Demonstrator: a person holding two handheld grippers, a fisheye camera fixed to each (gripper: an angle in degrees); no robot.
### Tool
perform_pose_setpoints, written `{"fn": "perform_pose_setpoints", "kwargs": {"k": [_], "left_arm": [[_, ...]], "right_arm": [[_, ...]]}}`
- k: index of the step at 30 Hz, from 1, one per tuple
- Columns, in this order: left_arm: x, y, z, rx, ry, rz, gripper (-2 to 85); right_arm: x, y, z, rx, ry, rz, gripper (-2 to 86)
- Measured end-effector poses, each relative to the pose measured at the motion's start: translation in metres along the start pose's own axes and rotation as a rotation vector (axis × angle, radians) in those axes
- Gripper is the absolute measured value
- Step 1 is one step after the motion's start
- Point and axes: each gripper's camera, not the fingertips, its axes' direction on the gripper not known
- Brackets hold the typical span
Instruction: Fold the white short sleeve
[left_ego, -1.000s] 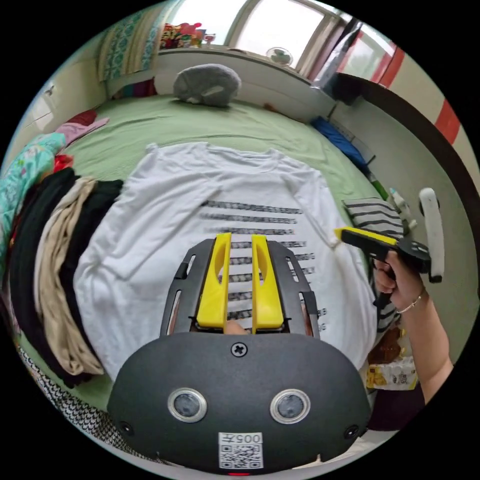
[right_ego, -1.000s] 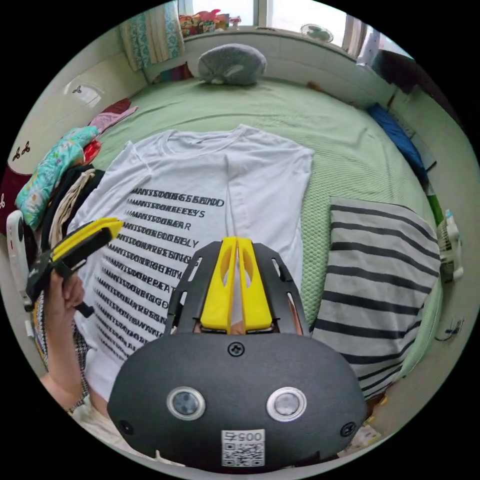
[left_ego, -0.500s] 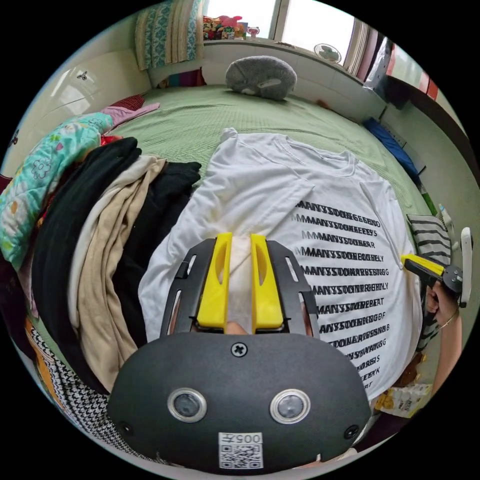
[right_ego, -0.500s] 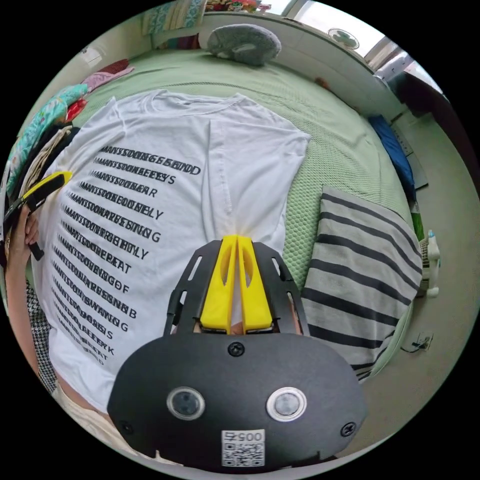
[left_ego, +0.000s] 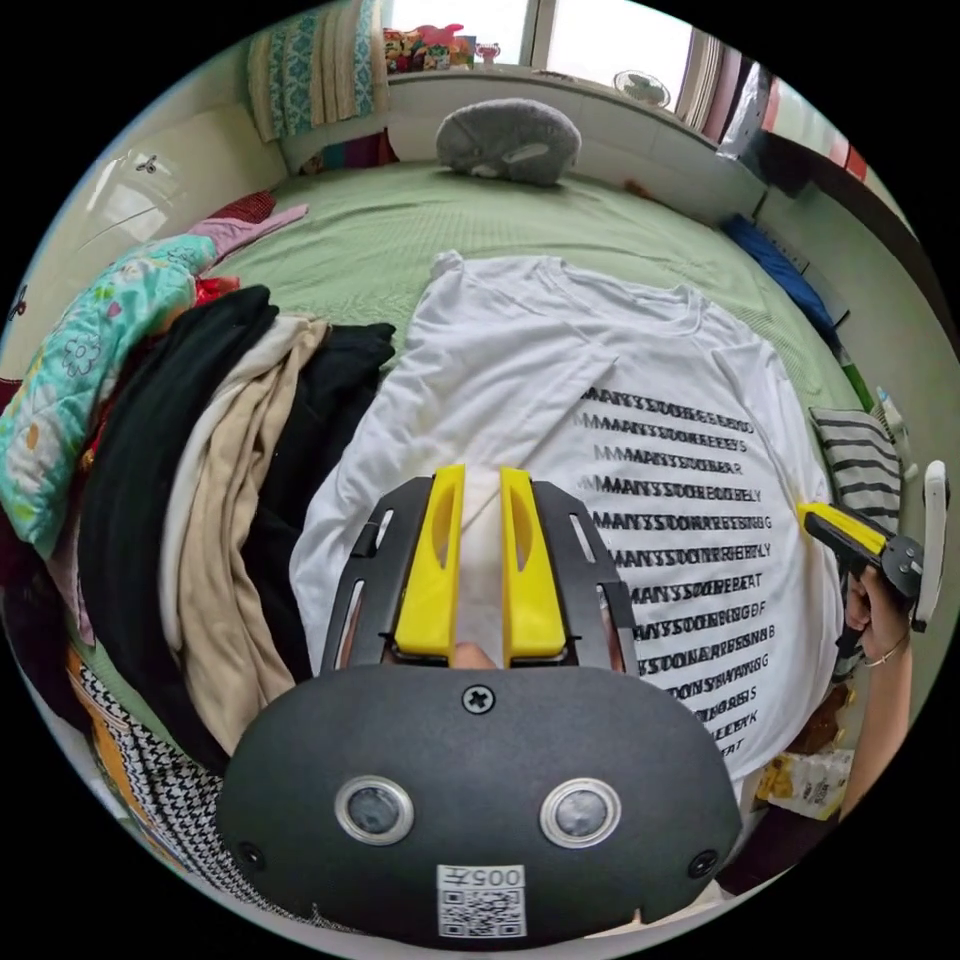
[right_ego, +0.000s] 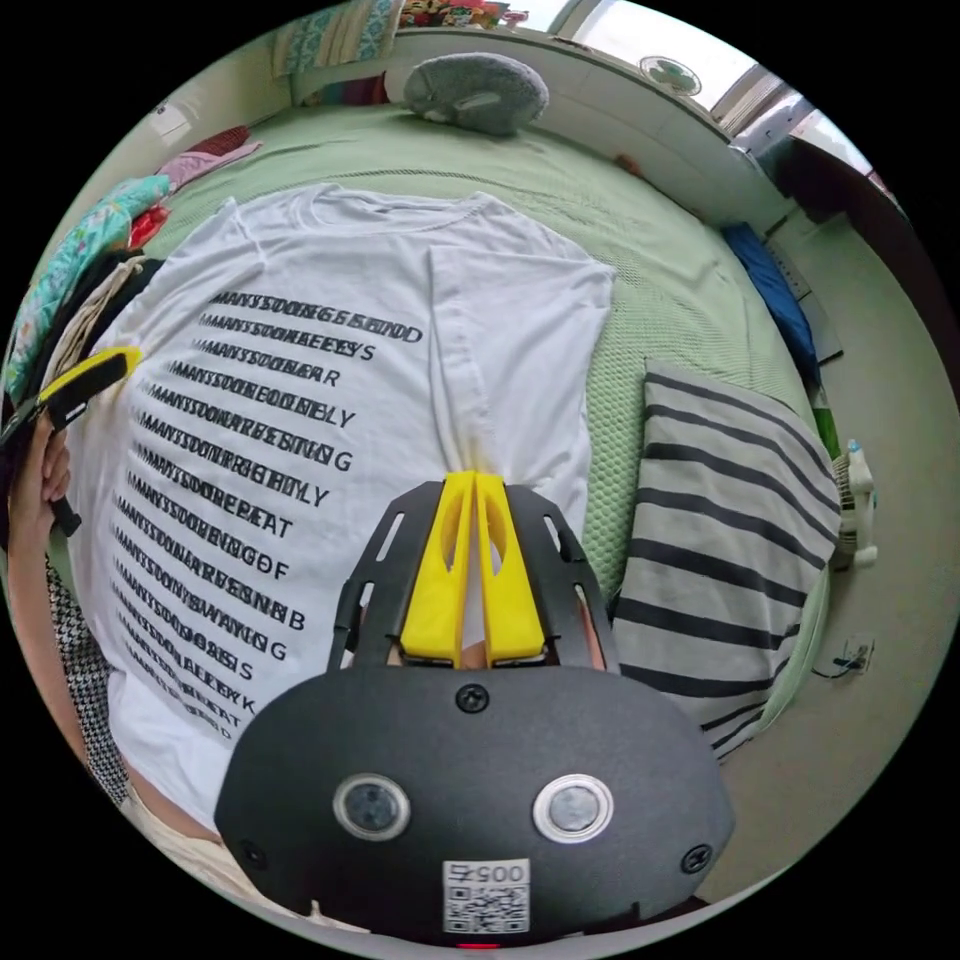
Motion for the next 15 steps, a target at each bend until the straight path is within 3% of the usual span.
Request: {"fn": "perform_pose_setpoints", "kwargs": {"k": [9,13,15], "left_arm": [[0.017,0.061,-0.078,-0.047,0.048,0.02,1.2],[0.04,0.112,-0.115,-0.107,0.215,0.06,-0.1],[0.046,0.131,-0.125,-0.14,0.215,0.042,-0.4]], "right_arm": [[-0.034,0.067,-0.078,0.001,-0.085,0.083,-0.6],[-0.051,0.114,-0.116,-0.027,-0.174,0.224,-0.5],[-0.06,0.139,-0.128,0.008,-0.226,0.262,-0.5]]}}
